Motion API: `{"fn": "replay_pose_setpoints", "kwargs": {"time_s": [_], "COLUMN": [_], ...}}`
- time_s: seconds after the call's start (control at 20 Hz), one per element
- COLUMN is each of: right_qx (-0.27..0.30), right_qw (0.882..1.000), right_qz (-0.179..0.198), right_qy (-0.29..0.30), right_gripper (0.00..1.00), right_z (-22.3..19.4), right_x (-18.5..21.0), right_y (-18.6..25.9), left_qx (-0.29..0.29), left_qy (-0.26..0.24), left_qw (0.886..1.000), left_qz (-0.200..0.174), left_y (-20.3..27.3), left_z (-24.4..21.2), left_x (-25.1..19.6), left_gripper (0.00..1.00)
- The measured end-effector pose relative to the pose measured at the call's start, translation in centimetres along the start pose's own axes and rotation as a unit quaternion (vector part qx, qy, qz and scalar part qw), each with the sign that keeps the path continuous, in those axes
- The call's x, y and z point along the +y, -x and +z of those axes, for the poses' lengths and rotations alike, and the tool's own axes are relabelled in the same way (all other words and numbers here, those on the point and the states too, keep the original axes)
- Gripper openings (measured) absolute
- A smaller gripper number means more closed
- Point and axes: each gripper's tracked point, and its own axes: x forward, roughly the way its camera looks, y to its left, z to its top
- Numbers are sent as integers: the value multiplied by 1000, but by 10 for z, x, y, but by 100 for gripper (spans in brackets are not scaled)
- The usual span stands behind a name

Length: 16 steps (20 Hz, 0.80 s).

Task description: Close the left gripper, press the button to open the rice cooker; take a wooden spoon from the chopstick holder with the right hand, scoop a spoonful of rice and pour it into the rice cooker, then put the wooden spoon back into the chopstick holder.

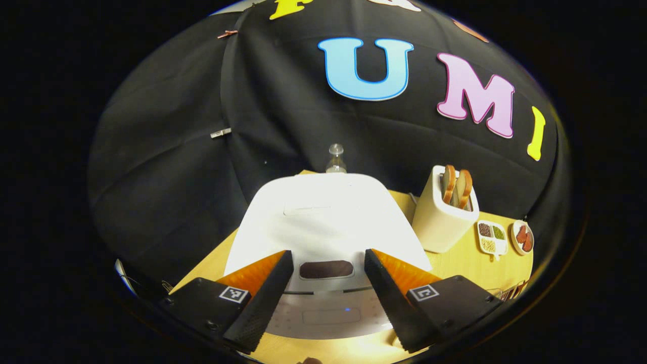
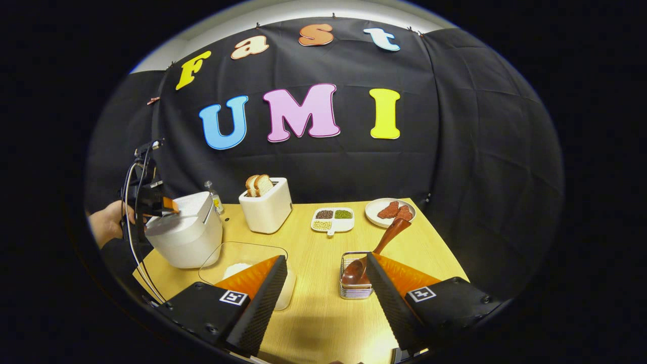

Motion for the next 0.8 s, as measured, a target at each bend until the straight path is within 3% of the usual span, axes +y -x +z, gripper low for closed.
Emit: {"fn": "replay_pose_setpoints", "kwargs": {"time_s": [0.5,0.7,0.8], "right_qx": [16,5,-15], "right_qw": [1000,1000,1000], "right_qz": [8,14,19], "right_qy": [0,2,7], "right_gripper": [98,99,99], "right_z": [-18,-8,14], "right_x": [16,24,30], "right_y": [-2,-11,-18], "left_qx": [-16,-26,-58], "left_qy": [-10,-33,-28], "left_qw": [1000,998,997], "left_qz": [-10,-39,-52], "left_y": [-5,8,30], "left_z": [2,1,19], "left_x": [-4,-9,-5], "left_gripper": [100,100,99]}}
